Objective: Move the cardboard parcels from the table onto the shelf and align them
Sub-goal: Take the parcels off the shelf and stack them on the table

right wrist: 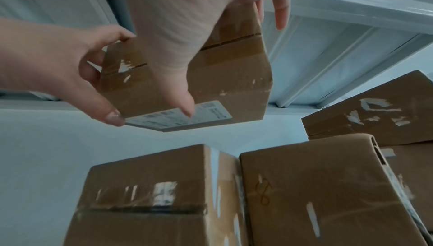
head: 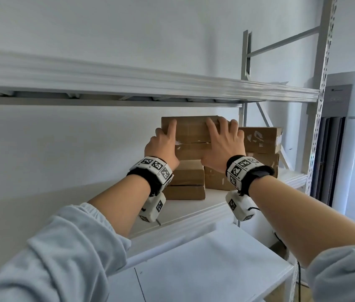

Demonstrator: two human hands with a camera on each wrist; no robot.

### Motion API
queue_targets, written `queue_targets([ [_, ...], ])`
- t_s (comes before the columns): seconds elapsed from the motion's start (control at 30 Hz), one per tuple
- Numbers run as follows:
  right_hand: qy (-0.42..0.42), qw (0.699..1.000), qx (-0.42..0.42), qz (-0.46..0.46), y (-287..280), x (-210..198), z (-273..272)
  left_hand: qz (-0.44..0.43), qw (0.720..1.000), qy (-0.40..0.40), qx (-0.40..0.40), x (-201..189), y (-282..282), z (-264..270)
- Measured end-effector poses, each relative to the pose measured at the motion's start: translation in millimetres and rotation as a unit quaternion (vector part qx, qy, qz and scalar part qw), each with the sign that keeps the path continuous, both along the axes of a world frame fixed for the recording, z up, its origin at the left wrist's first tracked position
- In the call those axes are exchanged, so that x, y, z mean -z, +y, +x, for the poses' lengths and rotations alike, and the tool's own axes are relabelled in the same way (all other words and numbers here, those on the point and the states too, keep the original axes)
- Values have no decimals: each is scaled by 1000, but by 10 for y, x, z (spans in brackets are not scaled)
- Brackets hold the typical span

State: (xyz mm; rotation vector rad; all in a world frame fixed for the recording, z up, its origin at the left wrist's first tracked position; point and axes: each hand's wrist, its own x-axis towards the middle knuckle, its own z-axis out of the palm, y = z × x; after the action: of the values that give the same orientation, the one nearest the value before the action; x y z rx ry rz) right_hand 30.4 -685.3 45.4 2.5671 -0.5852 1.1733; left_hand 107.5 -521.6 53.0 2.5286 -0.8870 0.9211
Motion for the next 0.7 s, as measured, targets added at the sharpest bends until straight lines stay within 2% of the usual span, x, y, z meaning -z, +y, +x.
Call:
queue_targets([
  [0.4, -19, 999, -36, -5, 1029, 469, -799, 5, 1000, -21, 2, 412, 1117, -711],
  [0.53, -37, 999, -33, -3, 1585, 620, -1190, 9, 996, -88, -1, 609, 1639, -983],
  [0.7, -48, 998, -26, 15, 2426, 870, -1670, 21, 993, -115, 14, 812, 2415, -1376],
])
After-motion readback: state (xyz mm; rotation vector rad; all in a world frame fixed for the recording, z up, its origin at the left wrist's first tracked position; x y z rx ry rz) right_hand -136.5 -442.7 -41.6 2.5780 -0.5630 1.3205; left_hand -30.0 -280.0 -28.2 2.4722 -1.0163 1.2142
